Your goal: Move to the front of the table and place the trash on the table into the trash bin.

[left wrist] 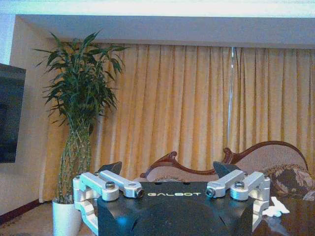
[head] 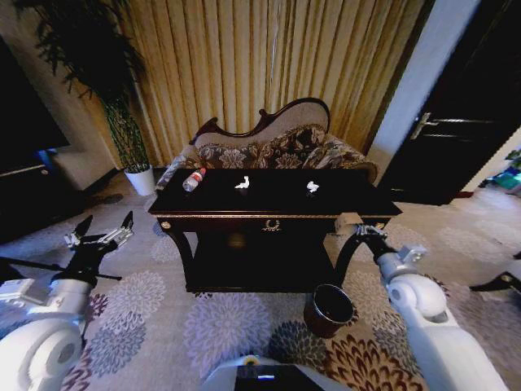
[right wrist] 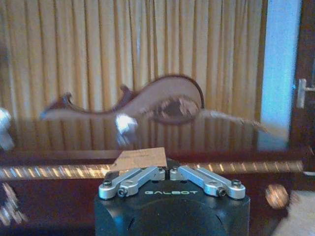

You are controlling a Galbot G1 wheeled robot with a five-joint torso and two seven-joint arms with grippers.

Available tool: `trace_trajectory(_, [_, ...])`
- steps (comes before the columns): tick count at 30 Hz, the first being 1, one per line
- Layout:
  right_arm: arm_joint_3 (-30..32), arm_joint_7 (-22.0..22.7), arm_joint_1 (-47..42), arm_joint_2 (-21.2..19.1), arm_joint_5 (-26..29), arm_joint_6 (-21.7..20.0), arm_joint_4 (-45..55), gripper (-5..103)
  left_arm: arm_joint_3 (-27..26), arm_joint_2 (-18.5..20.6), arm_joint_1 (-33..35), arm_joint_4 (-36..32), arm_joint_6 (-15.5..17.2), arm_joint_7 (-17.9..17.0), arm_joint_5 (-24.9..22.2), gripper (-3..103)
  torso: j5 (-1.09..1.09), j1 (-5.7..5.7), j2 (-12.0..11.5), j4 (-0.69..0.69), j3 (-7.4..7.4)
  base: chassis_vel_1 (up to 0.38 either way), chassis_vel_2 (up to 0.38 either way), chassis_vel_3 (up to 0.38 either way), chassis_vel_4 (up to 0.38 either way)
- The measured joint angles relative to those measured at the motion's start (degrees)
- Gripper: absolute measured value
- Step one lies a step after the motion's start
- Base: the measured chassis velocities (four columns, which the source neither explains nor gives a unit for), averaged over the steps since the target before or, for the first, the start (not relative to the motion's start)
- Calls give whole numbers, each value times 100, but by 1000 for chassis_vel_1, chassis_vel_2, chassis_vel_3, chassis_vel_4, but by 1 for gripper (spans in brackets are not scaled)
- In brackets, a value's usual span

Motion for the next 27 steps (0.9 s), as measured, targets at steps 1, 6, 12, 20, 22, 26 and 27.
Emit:
trace_trajectory(1, [-37, -106, 7, 61, -176, 113, -346, 0, 16, -16, -2, -15, -1, 3, 3, 100, 0, 0, -1, 1, 1, 0, 0, 0, 0])
trace_trajectory(6, [-134, -363, 124, 229, -628, 487, -1410, 0, 32, -42, 3, -33, -4, 9, 18, 100, 0, 0, -1, 0, 0, 0, 0, 0, 0])
trace_trajectory(12, [-254, -422, 405, 386, -841, 668, -2567, 0, 29, -43, 18, -65, -8, 10, 20, 100, 0, 1, -1, 0, 0, 0, 0, 0, 0])
trace_trajectory(20, [-368, -461, 810, 672, -975, 662, -3754, 0, 28, -47, 28, -98, -10, 11, 20, 100, -1, 1, 0, -1, 0, 0, 0, 0, 0])
trace_trajectory(22, [-368, -467, 1001, 793, -1151, 661, -4205, 0, 12, -46, 29, -99, -9, 11, 20, 100, 0, 0, -1, 0, 0, 0, 0, 0, 0])
trace_trajectory(26, [-355, -467, 1174, 920, -1291, 664, -4601, 0, -18, -43, 42, -103, -9, 11, 15, 100, 0, 1, -1, 0, 0, 0, 0, 0, 0])
trace_trajectory(27, [-339, -467, 1249, 972, -1370, 682, -4766, 0, -29, -43, 55, -108, -8, 12, 14, 100, 0, 1, -1, 1, 0, 0, 0, 0, 0])
